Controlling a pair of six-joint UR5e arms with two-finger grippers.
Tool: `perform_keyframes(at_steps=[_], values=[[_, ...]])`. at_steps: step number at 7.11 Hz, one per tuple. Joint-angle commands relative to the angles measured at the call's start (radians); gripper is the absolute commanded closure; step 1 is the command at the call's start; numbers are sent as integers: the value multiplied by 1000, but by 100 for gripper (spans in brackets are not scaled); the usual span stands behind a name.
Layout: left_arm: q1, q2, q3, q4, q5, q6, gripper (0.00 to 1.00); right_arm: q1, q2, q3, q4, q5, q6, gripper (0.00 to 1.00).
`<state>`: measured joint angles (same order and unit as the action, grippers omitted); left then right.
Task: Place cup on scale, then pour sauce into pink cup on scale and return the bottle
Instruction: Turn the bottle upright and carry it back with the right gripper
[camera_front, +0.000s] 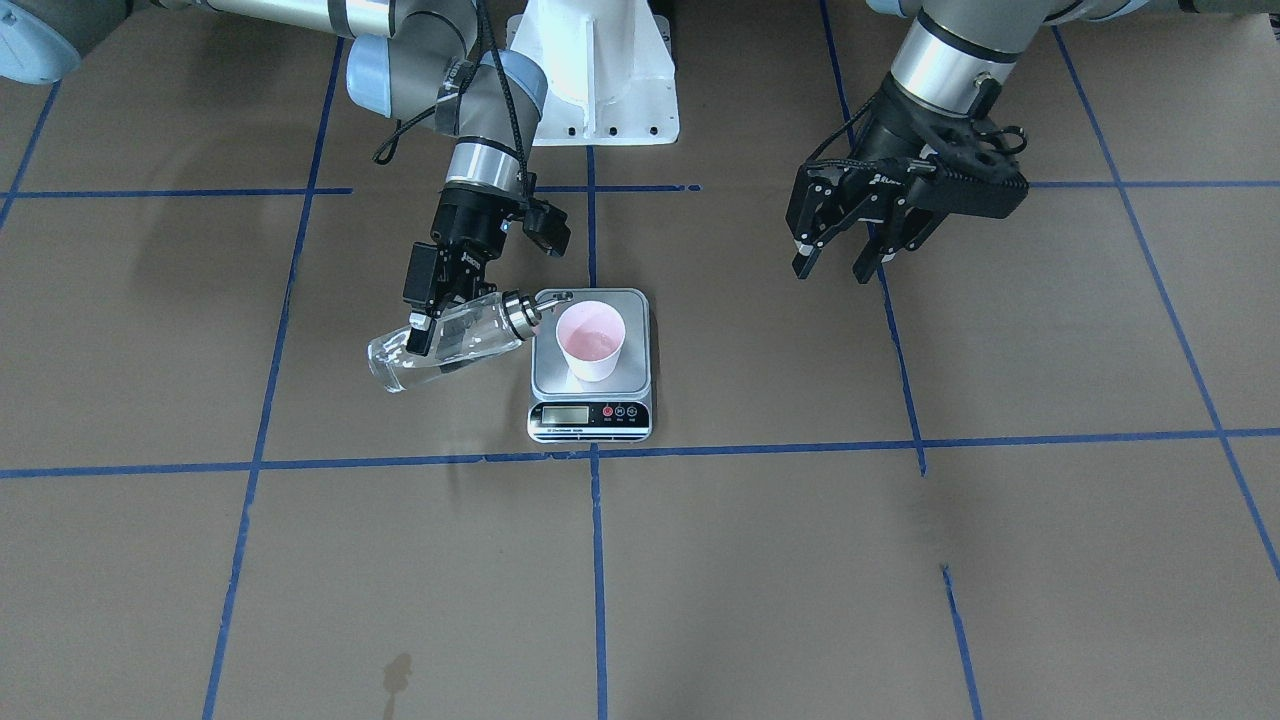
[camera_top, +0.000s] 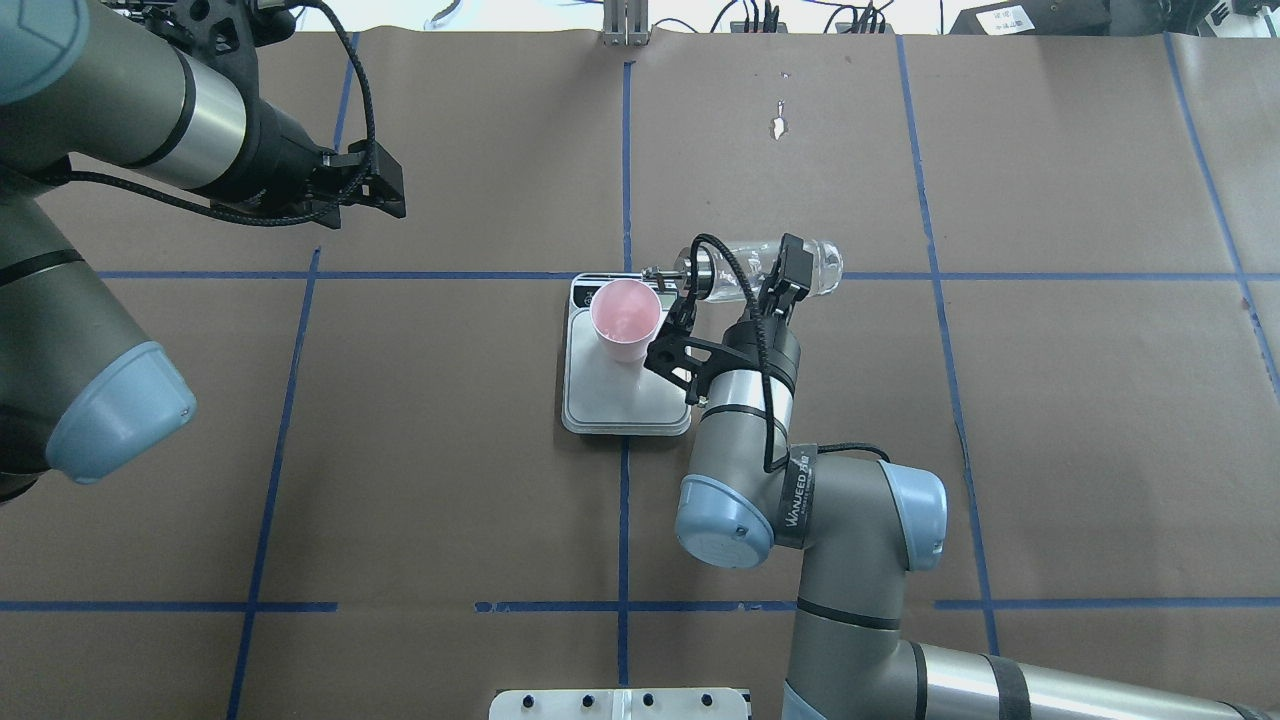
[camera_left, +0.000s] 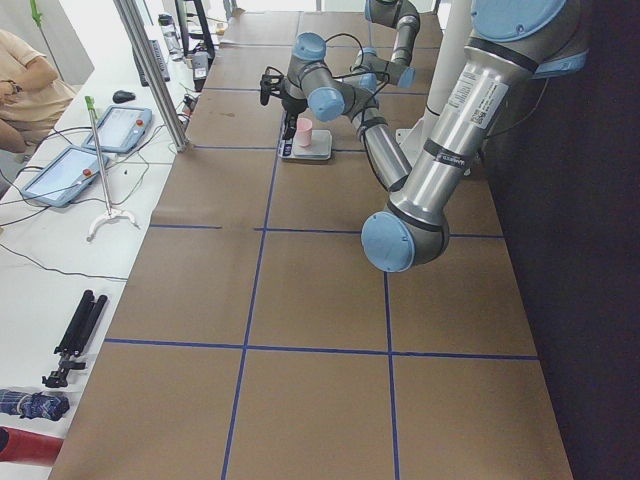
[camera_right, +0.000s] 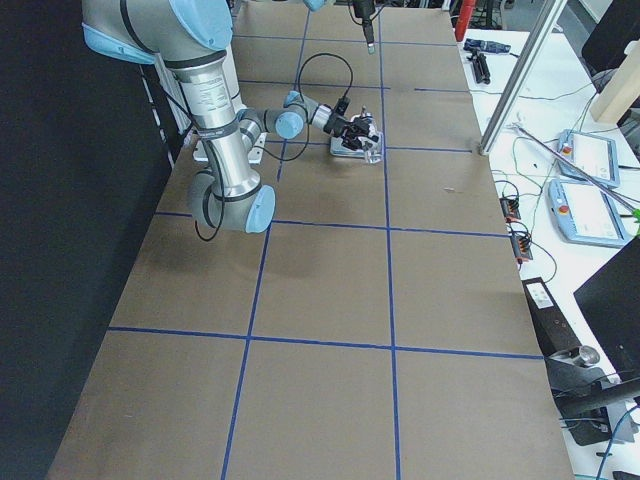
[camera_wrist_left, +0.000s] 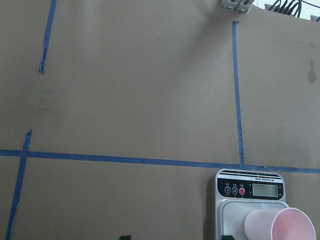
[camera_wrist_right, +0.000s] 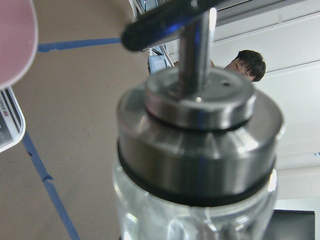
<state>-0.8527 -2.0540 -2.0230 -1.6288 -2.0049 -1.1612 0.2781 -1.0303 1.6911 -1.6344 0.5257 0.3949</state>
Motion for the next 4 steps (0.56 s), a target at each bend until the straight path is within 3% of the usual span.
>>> perform_keyframes(at_steps=[1, 4], values=[[-2, -1, -2, 1, 0, 0, 33, 4, -11, 15, 103, 81, 71, 100], [-3, -1, -3, 1, 0, 0, 33, 9, -30, 22, 229, 163, 307, 100]])
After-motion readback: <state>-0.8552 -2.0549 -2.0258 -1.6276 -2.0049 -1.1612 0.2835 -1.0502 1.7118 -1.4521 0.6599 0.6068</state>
